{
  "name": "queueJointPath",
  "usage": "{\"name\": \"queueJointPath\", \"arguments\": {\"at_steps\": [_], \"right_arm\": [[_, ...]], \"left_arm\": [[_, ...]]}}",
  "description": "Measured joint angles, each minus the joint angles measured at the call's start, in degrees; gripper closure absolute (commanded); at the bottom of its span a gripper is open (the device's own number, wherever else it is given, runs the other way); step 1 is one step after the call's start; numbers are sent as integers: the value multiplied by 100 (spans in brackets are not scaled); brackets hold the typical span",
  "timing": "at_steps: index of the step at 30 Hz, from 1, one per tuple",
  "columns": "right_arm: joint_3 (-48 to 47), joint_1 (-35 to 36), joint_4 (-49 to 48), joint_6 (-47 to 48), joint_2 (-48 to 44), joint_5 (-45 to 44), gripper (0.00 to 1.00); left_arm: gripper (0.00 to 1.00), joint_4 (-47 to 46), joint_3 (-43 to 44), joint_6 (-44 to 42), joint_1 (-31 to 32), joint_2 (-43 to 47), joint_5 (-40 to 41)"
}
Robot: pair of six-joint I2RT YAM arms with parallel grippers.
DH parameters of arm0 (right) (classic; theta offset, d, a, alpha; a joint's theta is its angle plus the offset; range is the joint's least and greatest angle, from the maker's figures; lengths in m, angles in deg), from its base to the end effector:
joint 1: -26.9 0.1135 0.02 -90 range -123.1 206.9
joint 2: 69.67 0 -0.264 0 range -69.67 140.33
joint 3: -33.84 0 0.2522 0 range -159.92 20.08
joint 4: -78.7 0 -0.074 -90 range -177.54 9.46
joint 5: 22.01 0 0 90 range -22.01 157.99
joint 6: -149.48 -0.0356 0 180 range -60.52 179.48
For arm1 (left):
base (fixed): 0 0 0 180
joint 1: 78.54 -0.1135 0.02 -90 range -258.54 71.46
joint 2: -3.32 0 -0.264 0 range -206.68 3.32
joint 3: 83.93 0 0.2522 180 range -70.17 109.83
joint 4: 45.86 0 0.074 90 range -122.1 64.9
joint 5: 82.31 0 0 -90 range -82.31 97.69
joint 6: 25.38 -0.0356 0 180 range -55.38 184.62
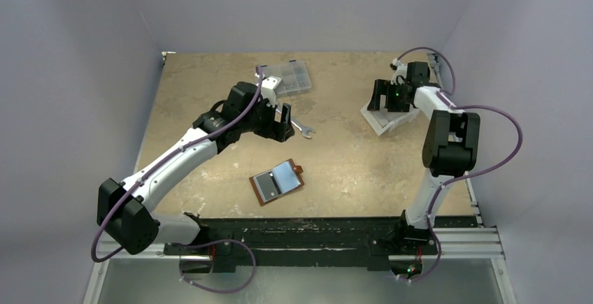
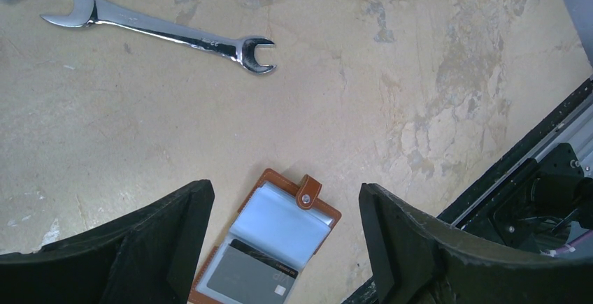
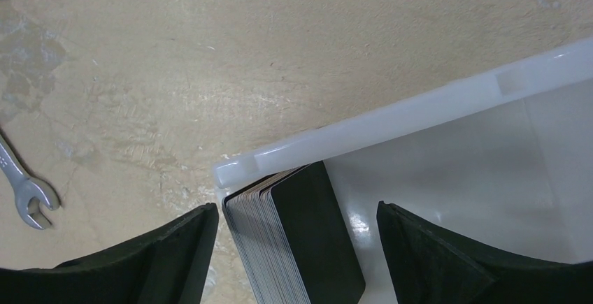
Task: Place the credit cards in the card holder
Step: Pick up the credit card from the storage box.
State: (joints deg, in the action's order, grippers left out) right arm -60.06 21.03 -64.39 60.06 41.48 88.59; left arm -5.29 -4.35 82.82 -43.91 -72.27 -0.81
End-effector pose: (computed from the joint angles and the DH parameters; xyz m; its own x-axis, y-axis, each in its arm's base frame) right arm 0.4180 -0.0304 0.1979 -0.8053 0.0733 -0.5884 -0.1174 0.9530 0.2793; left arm 0.2386 -0.1712 0.3217 -0.6719 0.0886 -0.7353 0.4735 0.8148 -0.3345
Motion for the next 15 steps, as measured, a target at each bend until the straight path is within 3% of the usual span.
{"name": "queueJointPath", "arguments": {"at_steps": [15], "right_arm": [[37,35,-2,98,24,476,34]], "left_arm": [[18,2,0,-4,0,-42,0]]}}
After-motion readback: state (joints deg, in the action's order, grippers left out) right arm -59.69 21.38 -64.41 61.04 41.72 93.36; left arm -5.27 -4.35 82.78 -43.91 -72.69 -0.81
